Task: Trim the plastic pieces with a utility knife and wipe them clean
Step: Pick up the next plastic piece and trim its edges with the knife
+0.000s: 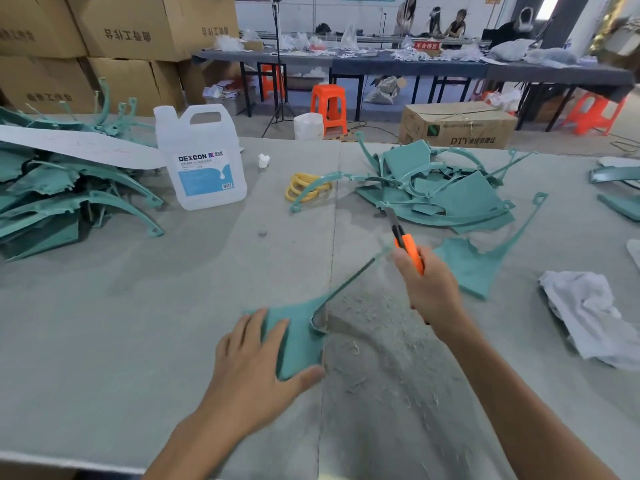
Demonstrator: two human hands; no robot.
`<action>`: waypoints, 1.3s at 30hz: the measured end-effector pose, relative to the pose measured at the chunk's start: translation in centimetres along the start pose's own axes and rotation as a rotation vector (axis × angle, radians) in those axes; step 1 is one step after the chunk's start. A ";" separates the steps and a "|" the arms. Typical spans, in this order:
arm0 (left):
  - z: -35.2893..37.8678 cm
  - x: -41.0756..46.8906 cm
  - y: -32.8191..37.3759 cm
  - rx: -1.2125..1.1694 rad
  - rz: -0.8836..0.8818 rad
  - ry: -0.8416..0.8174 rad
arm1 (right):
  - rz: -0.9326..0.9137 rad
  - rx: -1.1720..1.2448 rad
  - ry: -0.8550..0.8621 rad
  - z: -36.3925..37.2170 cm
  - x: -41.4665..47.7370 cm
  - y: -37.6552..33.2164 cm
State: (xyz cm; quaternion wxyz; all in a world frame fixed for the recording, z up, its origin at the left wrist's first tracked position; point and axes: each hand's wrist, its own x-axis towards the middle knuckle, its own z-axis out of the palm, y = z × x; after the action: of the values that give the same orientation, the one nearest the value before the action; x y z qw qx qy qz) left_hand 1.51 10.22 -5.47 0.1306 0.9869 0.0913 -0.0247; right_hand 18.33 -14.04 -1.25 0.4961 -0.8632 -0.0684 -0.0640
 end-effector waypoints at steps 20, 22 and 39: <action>1.7 0.2 -0.6 -0.099 -0.050 0.101 | -0.354 -0.748 -0.575 2.3 -6.4 -1.8; 1.7 0.1 -0.5 -0.097 -0.051 0.102 | -0.350 -0.747 -0.586 2.2 -6.2 -1.8; 1.6 0.1 -0.3 -0.135 -0.062 0.093 | -0.341 -0.777 -0.441 3.3 -6.6 -1.4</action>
State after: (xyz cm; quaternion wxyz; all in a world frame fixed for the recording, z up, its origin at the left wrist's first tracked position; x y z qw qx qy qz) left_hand 1.53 10.09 -7.09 0.1915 0.9726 0.1294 0.0230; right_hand 11.74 -10.86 -2.84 0.0926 -0.9542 -0.2839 0.0193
